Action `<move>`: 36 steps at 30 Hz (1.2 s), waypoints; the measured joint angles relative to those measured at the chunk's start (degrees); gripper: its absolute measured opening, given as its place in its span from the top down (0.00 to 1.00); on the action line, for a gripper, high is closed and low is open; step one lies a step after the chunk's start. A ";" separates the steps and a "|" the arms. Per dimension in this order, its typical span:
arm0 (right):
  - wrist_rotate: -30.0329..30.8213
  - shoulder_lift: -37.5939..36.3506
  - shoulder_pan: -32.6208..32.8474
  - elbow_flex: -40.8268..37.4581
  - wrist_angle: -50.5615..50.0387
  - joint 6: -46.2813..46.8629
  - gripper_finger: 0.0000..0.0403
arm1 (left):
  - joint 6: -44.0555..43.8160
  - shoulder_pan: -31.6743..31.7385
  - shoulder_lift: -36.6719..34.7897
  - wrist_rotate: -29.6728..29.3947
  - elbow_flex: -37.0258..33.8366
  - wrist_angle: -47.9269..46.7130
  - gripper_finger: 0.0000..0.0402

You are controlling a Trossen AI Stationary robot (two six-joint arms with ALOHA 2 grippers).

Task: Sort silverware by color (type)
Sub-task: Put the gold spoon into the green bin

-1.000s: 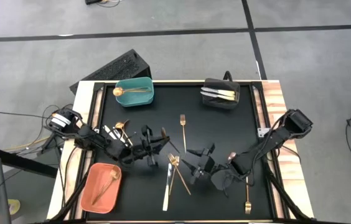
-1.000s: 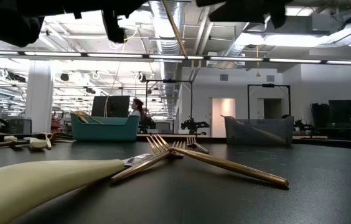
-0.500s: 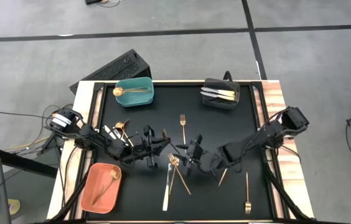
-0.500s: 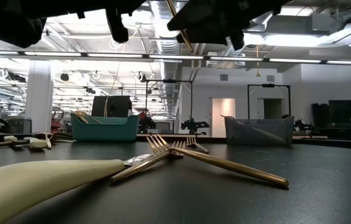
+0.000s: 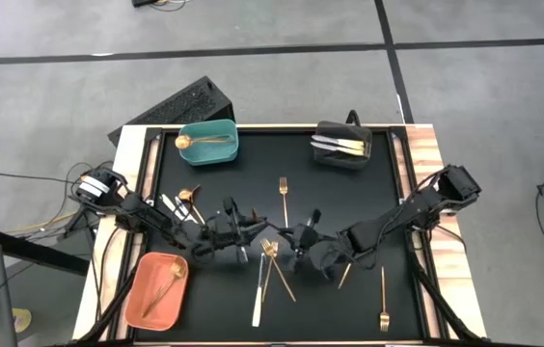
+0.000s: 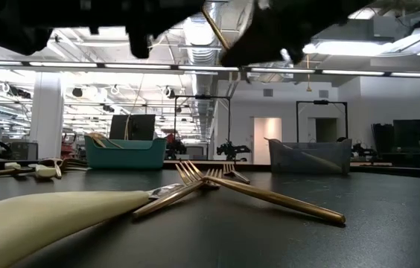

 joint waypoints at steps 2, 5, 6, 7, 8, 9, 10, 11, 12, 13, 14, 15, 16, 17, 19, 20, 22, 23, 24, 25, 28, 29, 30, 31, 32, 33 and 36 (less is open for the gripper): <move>-0.72 -1.63 -0.04 0.02 -5.66 4.06 0.90 | 2.11 -0.67 -0.25 -5.11 0.00 -5.12 0.80; -5.38 -3.80 -0.34 0.06 -15.06 11.40 0.90 | 8.33 -2.39 -0.25 -13.79 0.00 -9.72 0.72; -7.71 -4.25 -0.65 0.06 -17.67 13.92 0.90 | 11.13 -3.16 -0.25 -16.12 0.00 -10.37 0.70; -10.15 -4.68 -1.03 0.06 -19.84 16.26 0.90 | 14.76 -3.95 -0.25 -18.23 0.00 -10.55 0.67; -12.49 -5.16 -1.43 0.06 -21.62 18.32 0.90 | 18.94 -4.74 -0.25 -19.63 0.08 -10.57 0.65; -15.02 -5.52 -1.89 0.06 -22.88 20.26 0.90 | 24.07 -5.56 -0.25 -20.52 0.46 -10.64 0.63; -17.41 -5.78 -2.42 0.06 -23.28 21.70 0.90 | 29.93 -6.42 -0.25 -20.61 1.12 -10.75 0.61; -19.79 -5.88 -3.00 0.06 -23.27 22.55 0.90 | 36.14 -7.24 -0.25 -20.51 2.06 -10.83 0.60; -21.91 -5.90 -3.50 0.06 -23.12 23.27 0.90 | 41.85 -7.91 -0.28 -19.73 3.14 -11.64 0.59; -23.92 -5.90 -4.14 0.06 -22.66 23.69 0.90 | 46.55 -8.39 -0.32 -18.13 4.29 -13.17 0.59; -25.89 -5.90 -4.82 0.06 -21.72 23.71 0.90 | 49.98 -8.74 -0.32 -16.05 5.77 -15.78 0.58; -27.55 -5.90 -5.50 0.06 -20.36 23.69 0.90 | 52.05 -8.74 -0.32 -14.22 7.35 -19.46 0.58; -28.94 -5.90 -6.30 0.06 -18.76 23.68 0.90 | 53.43 -8.61 -0.32 -13.08 9.11 -24.02 0.58; -29.86 -5.90 -7.10 0.06 -17.22 23.71 0.90 | 54.09 -8.23 -0.32 -12.47 10.99 -29.28 0.58; -31.31 -5.90 -8.47 0.06 -14.86 23.74 0.90 | 53.54 -7.34 -0.32 -12.45 14.71 -42.01 0.58; -31.97 -5.90 -9.10 0.06 -13.90 23.82 0.90 | 52.27 -6.75 -0.25 -12.62 16.50 -48.64 0.58; -32.84 -5.90 -10.09 0.06 -13.08 23.84 0.90 | 47.79 -5.60 0.02 -14.86 19.52 -58.07 0.58; -33.30 -5.90 -10.38 0.06 -12.91 23.82 0.89 | 45.33 -5.06 0.07 -16.87 20.63 -60.98 0.58; -33.93 -5.90 -10.51 0.06 -12.83 23.78 0.89 | 43.28 -4.62 0.07 -18.97 21.46 -62.88 0.58; -34.19 -5.90 -10.64 0.06 -12.82 23.61 0.89 | 41.76 -4.24 0.07 -20.72 21.93 -63.80 0.58; -34.73 -5.90 -10.66 0.06 -12.78 23.26 0.89 | 41.71 -3.40 0.07 -21.89 22.10 -63.99 0.58; -34.80 -5.90 -10.66 0.06 -12.73 23.20 0.89 | 42.81 -3.18 0.07 -21.40 22.10 -64.03 0.58; -34.85 -5.90 -10.65 0.06 -12.67 23.18 0.89 | 43.90 -2.89 0.07 -20.84 22.11 -64.17 0.58; -34.85 -5.90 -10.61 0.06 -12.56 23.16 0.89 | 44.85 -2.61 0.07 -20.27 22.12 -64.26 0.58; -34.89 -5.90 -10.47 0.06 -12.46 23.14 0.89 | 45.41 -2.29 0.07 -19.56 22.10 -64.44 0.58; -34.94 -5.90 -10.30 0.06 -12.47 23.12 0.89 | 45.58 -1.89 0.07 -19.02 22.11 -64.67 0.58; -34.88 -5.90 -10.00 0.06 -12.59 23.20 0.89 | 45.68 -1.01 0.07 -19.35 22.10 -64.68 0.60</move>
